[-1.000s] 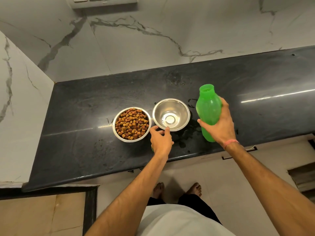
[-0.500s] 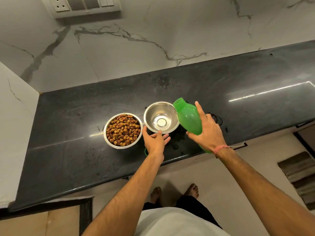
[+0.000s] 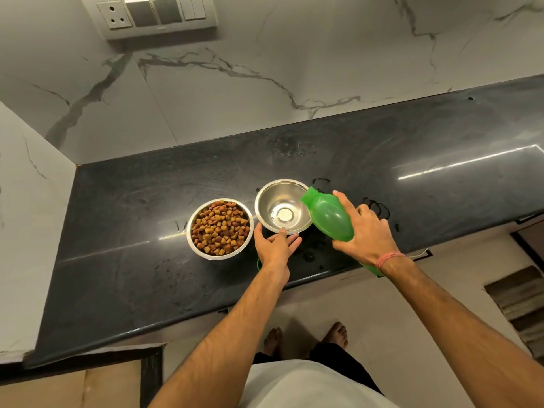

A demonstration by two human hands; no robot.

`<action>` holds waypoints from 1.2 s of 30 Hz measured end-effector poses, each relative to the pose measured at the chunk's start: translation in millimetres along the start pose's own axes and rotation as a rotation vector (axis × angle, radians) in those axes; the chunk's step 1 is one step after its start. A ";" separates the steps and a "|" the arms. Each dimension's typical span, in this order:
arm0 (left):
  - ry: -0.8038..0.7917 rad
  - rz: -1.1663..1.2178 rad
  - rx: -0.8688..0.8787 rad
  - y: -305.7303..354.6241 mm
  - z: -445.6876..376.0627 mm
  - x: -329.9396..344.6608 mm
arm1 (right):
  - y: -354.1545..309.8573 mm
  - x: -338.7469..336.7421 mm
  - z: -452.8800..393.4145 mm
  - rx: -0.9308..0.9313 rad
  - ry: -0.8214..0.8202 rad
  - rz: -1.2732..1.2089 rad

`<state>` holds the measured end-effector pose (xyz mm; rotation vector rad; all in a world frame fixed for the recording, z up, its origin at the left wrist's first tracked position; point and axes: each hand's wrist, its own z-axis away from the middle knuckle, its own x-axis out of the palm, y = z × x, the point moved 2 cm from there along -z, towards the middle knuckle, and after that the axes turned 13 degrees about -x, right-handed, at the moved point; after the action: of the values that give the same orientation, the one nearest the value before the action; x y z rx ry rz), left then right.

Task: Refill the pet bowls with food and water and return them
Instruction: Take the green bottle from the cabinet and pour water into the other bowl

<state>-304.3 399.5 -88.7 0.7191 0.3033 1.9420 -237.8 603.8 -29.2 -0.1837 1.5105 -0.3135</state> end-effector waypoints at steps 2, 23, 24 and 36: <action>-0.001 -0.002 -0.004 0.4 0.7 -0.4 | -0.4 0.2 0.0 -0.001 -0.029 0.024; -0.025 0.004 -0.023 1.1 -0.8 -3.3 | 0.4 0.7 5.0 0.035 -0.121 0.117; -0.024 0.004 -0.024 1.1 -0.8 -3.3 | 0.7 0.5 5.5 0.035 -0.125 0.127; -0.014 -0.009 -0.029 3.4 0.8 -2.8 | -4.4 -2.1 6.8 0.036 -0.135 0.157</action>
<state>-305.4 395.4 -87.3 0.7106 0.2686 1.9282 -231.5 599.8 -25.4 -0.0558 1.3755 -0.1991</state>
